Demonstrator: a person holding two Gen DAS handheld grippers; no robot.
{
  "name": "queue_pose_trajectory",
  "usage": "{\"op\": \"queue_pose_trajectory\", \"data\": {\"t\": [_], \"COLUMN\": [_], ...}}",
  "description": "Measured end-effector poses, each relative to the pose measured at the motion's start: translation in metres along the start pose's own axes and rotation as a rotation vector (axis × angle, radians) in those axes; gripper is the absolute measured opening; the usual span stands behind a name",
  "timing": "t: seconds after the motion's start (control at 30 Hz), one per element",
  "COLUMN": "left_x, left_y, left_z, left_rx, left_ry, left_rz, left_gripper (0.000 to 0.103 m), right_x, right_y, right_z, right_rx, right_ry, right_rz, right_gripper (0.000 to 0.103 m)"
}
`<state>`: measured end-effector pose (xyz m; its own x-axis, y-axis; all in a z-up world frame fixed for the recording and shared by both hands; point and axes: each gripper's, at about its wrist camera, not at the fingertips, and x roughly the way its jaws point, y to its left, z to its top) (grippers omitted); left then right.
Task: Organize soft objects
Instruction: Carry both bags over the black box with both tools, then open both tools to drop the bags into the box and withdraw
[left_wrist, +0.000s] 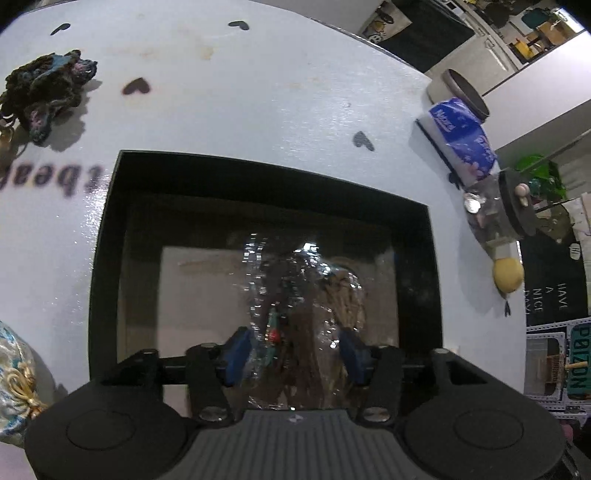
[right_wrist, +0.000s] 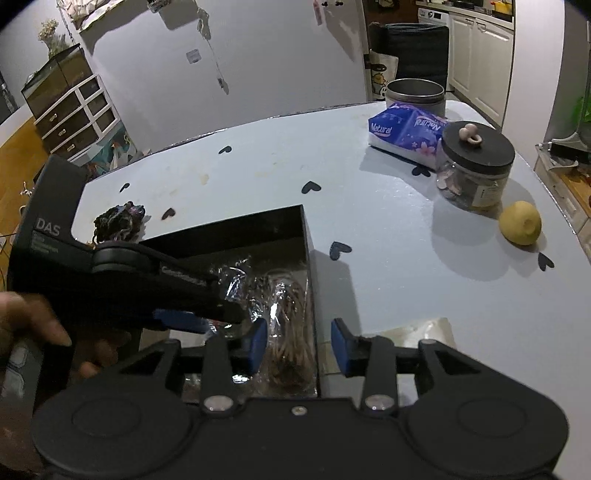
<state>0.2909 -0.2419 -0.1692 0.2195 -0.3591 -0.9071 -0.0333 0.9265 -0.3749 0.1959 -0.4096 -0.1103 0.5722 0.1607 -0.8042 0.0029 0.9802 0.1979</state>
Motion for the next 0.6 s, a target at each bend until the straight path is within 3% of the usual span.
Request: {"op": "queue_pose_trajectory", "data": {"t": [0.1, 0.3, 0.6], "left_x": [-0.005, -0.032, -0.079], "left_y": [0.001, 0.005, 0.005], "left_z": [-0.002, -0.006, -0.017], "left_rx": [0.001, 0.042, 0.197], "left_ry": [-0.019, -0.094, -0.247], "left_rz": [-0.008, -0.019, 0.012], "left_gripper": [0.057, 0.070, 0.090], "right_x": [-0.002, -0.004, -0.009], "right_y": [0.000, 0.002, 0.008], "right_z": [0.000, 0.000, 0.004], "right_rx": [0.000, -0.008, -0.016], "right_ry": [-0.008, -0.020, -0.045], "right_rz": [0.003, 0.007, -0.017], "right_gripper": [0.039, 0.040, 0.054]}}
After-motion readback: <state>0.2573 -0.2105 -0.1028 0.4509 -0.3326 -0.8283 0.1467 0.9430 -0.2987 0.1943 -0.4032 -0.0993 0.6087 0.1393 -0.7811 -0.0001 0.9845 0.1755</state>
